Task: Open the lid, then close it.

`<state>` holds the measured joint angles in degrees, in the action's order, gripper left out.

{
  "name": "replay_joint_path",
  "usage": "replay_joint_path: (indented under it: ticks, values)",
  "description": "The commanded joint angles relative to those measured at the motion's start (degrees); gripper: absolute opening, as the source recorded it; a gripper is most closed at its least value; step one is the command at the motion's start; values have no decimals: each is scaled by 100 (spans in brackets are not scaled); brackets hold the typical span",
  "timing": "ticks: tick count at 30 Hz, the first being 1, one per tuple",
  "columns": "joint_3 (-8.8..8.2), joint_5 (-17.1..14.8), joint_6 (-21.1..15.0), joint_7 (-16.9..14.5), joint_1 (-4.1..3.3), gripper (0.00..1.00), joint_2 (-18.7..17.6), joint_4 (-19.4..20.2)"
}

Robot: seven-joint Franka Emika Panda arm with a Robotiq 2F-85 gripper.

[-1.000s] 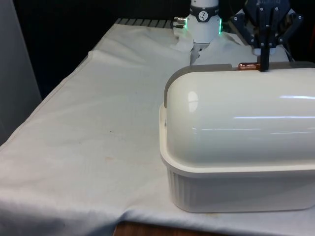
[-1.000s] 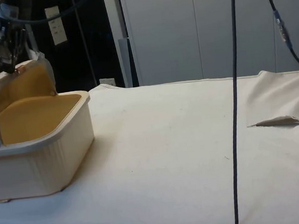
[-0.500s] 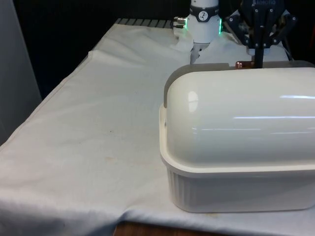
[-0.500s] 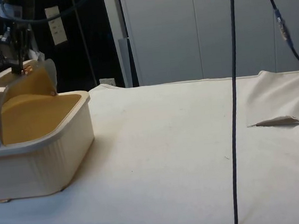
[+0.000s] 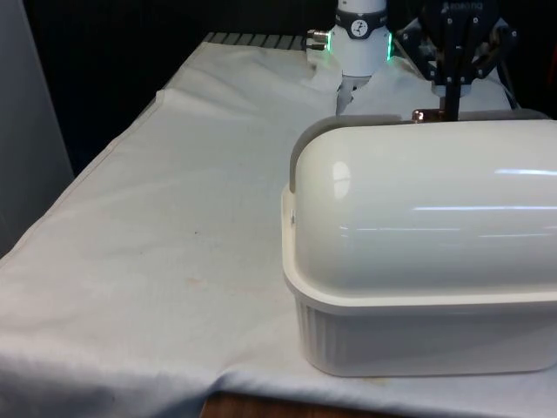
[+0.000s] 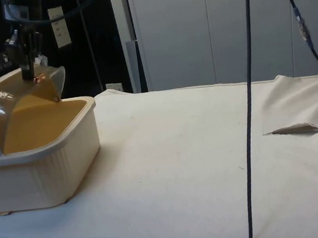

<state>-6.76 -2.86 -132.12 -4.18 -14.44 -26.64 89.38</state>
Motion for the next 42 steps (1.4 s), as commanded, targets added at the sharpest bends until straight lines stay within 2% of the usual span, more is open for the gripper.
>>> replay_joint_path:
  ticks: [1,14,23,27,30,31,40,41,42]
  values:
    - [11,-17,40,-11,0,0,6,52]
    - [29,-40,768,-34,11,0,57,34]
    - [23,-6,1100,-11,0,0,46,17]
    - [52,-46,1283,-69,6,0,80,138]
    - [63,-52,1272,-69,6,0,86,235]
    - [46,-11,1312,-40,-6,0,52,160]
    - [86,-6,1106,-23,-29,0,304,779]
    - [86,-11,1226,-40,-6,0,178,607]
    - [92,0,1089,-17,-34,0,338,831]
